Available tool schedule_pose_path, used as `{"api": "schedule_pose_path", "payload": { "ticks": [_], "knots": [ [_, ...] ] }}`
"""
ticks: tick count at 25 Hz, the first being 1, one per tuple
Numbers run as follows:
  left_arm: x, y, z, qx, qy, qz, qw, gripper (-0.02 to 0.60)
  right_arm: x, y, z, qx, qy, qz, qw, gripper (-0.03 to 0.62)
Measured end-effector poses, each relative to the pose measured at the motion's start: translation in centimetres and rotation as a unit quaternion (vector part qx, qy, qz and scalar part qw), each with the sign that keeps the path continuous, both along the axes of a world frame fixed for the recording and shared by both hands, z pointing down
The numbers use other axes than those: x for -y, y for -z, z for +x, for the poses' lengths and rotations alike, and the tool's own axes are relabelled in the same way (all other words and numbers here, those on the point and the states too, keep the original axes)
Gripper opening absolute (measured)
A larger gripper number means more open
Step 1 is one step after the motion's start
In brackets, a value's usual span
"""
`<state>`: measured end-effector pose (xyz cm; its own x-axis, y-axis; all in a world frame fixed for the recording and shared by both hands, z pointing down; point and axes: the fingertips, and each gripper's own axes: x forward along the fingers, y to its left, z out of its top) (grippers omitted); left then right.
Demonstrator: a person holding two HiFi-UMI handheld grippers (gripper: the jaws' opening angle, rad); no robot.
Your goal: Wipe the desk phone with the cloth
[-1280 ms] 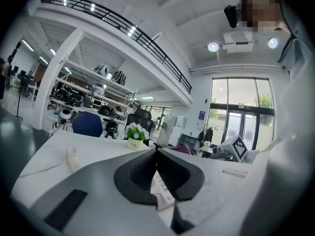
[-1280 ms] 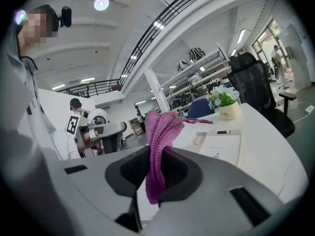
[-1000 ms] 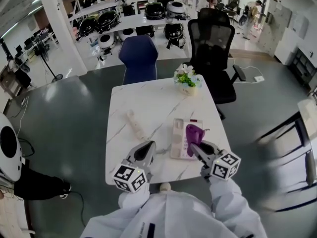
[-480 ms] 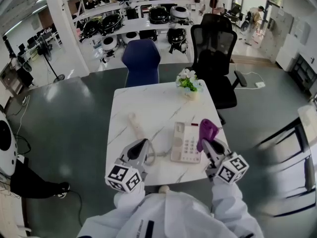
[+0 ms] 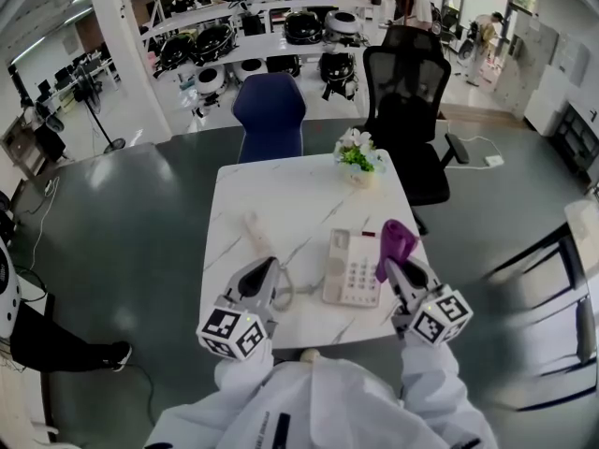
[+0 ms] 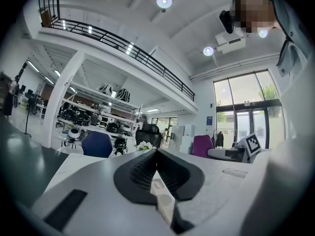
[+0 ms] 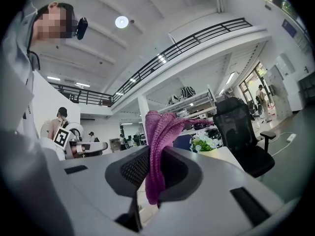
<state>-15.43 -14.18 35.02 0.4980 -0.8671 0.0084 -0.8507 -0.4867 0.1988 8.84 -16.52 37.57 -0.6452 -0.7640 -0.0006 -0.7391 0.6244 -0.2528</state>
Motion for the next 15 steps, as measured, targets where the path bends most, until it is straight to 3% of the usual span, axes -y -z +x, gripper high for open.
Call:
{"api": "schedule_pose_path", "payload": {
  "ticks": [15],
  "knots": [
    [0.1,-0.2,0.2,0.002,0.005,0.000,1.0000,-0.003,-0.1,0.4,1.2,-0.005,-0.023,0.010,1.000,0.040]
  ]
}}
